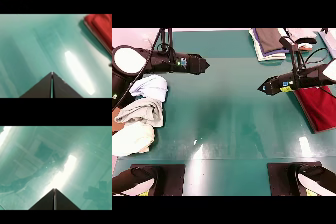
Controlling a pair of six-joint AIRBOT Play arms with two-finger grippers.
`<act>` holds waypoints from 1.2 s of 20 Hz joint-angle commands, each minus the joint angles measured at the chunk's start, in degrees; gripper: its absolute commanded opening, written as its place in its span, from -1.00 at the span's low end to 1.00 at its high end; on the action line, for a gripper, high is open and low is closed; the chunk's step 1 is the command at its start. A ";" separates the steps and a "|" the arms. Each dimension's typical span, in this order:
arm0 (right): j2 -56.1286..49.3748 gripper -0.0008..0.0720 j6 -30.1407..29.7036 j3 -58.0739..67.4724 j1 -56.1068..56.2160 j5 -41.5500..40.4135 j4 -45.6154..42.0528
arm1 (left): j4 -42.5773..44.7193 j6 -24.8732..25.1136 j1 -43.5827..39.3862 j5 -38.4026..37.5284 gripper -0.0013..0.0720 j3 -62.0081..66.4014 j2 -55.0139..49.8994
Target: Fold the shirts.
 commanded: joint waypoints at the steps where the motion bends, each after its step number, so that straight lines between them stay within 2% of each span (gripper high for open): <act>1: -0.04 -0.93 0.00 0.04 0.02 0.04 0.02 | 10.40 1.75 1.18 4.17 -0.39 0.04 0.13; 2: -0.04 -0.93 0.00 0.02 0.02 0.04 0.07 | 16.52 -0.11 2.38 4.11 0.40 0.02 0.13; 3: -0.04 -0.93 0.02 0.04 0.02 0.07 0.00 | 22.08 -3.67 4.22 3.76 0.53 0.02 0.07; 5: -0.04 -0.93 0.02 0.02 0.02 0.26 0.04 | 31.91 -7.82 9.49 1.86 0.52 0.02 -0.74; 7: -0.04 -0.93 0.02 0.02 0.02 0.26 0.04 | 35.93 -9.86 15.96 -0.87 0.52 0.00 -3.21; 10: -0.04 -0.93 0.04 0.02 0.02 0.24 0.07 | 35.89 -9.84 24.76 -2.62 0.52 0.00 -9.97; 13: -0.04 -0.93 0.04 0.02 0.02 0.22 0.04 | 35.87 -9.84 29.86 -3.13 0.52 -0.02 -18.12; 19: -0.04 -0.93 0.04 0.04 0.02 0.20 0.07 | 36.54 -9.70 31.71 -2.64 0.52 0.00 -26.51; 20: -0.04 -0.93 0.07 0.02 0.02 0.15 0.07 | 36.54 -9.73 31.71 -2.38 0.38 0.04 -26.45; 21: -0.04 -0.93 0.07 0.04 0.02 -0.04 0.07 | 36.57 -9.60 31.71 -2.47 -0.35 0.04 -26.12; 22: -0.04 -0.93 0.07 0.04 0.02 -0.28 0.07 | 36.70 -9.11 31.71 -2.60 -0.87 0.04 -25.66; 24: 0.17 -0.93 0.07 0.04 0.02 -0.72 0.15 | 36.92 -9.20 31.71 -3.13 -0.90 0.55 -23.87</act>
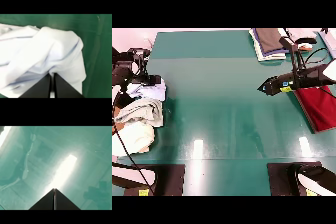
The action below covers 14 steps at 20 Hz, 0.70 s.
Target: Fold the shirts.
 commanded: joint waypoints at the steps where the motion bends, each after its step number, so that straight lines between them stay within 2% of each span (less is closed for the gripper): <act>1: 0.70 -0.93 0.04 0.04 0.02 -1.25 0.20 | 0.44 0.44 0.22 -0.72 -0.90 1.29 2.73; 4: 3.72 -0.93 0.04 2.21 0.02 -6.40 0.15 | 0.39 3.50 -1.42 -0.22 -0.90 6.14 11.96; 7: 5.44 -0.93 0.04 9.60 0.00 -9.46 -0.26 | -0.07 8.59 -7.34 -2.82 -0.90 12.96 23.37; 11: 5.49 -0.93 -0.02 19.28 0.00 -9.51 -0.31 | -4.04 13.75 -20.90 -7.15 -0.90 17.53 32.94; 14: 5.51 -0.93 -0.02 24.90 0.02 -8.85 -3.41 | -7.04 14.60 -33.40 -10.01 -0.90 17.33 33.22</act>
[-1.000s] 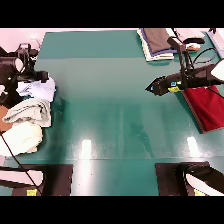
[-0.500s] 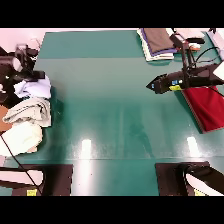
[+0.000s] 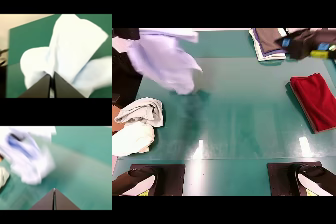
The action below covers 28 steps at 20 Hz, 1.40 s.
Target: Fold the shirts.
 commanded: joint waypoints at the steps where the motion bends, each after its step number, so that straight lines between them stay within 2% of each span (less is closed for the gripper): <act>1: 0.20 -0.93 0.00 7.02 0.00 0.74 -3.74 | -5.49 3.43 -14.80 -3.28 -0.90 0.92 1.40; 5: 0.20 -0.93 0.02 11.32 0.00 4.17 -6.67 | -16.63 11.21 -28.70 -0.35 -0.89 0.94 -8.24; 6: 0.20 -0.93 0.02 11.98 0.02 5.29 -6.62 | -18.84 12.28 -30.75 0.52 -0.75 0.96 -10.82; 7: 0.20 -0.93 0.02 12.37 0.02 6.32 -6.56 | -19.54 11.96 -31.65 1.27 -0.04 0.96 -12.63; 8: 0.20 -0.93 0.02 12.57 0.00 7.04 -6.62 | -19.65 10.25 -31.54 1.62 0.30 0.96 -13.64; 11: 0.20 -0.93 0.02 12.55 0.02 8.37 -6.51 | -19.21 4.57 -23.76 -2.03 0.30 1.29 -12.96; 15: 0.15 -0.93 0.02 12.48 0.02 9.94 -6.54 | -19.76 -0.44 -5.35 -12.24 0.30 -0.37 -11.47; 18: 0.11 -0.93 0.02 12.48 0.02 9.94 -6.54 | -24.13 -0.44 5.03 -9.49 0.30 -8.79 -11.54; 20: -0.52 -0.93 0.02 12.48 0.02 9.99 -6.49 | -26.67 -1.33 8.26 -4.90 0.30 -17.05 -12.37; 23: -2.01 -0.93 0.07 12.50 0.02 11.15 -6.32 | -29.11 -1.31 8.59 -2.34 0.30 -25.99 -16.90; 28: -4.48 -0.93 0.37 12.50 0.02 14.45 -6.34 | -34.32 -1.29 8.59 0.00 0.30 -28.22 -27.30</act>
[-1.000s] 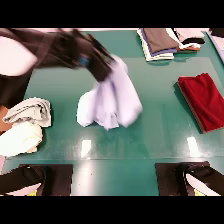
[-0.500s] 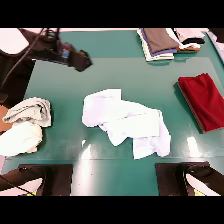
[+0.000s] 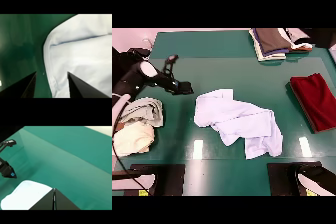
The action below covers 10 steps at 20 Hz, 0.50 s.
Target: Fold the shirts.
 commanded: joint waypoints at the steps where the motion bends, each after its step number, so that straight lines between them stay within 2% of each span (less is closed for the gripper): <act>1: -1.51 -0.93 0.24 0.07 0.02 1.90 0.11 | -5.14 -0.11 0.57 2.67 0.30 -2.10 -6.23; 4: -2.08 -0.93 0.24 0.02 0.02 1.75 0.11 | -9.57 1.38 0.55 4.94 0.30 -2.10 -9.16; 8: -2.08 -0.93 0.24 0.00 0.02 1.70 0.07 | -11.13 1.44 0.50 5.01 0.30 -2.10 -10.40; 9: -2.08 -0.93 0.24 0.00 0.02 1.70 0.07 | -11.82 1.90 0.50 4.94 0.24 -2.10 -10.40; 10: -2.08 -0.93 0.28 0.00 0.02 1.75 0.09 | -13.35 3.37 0.50 4.87 -0.27 -2.10 -10.38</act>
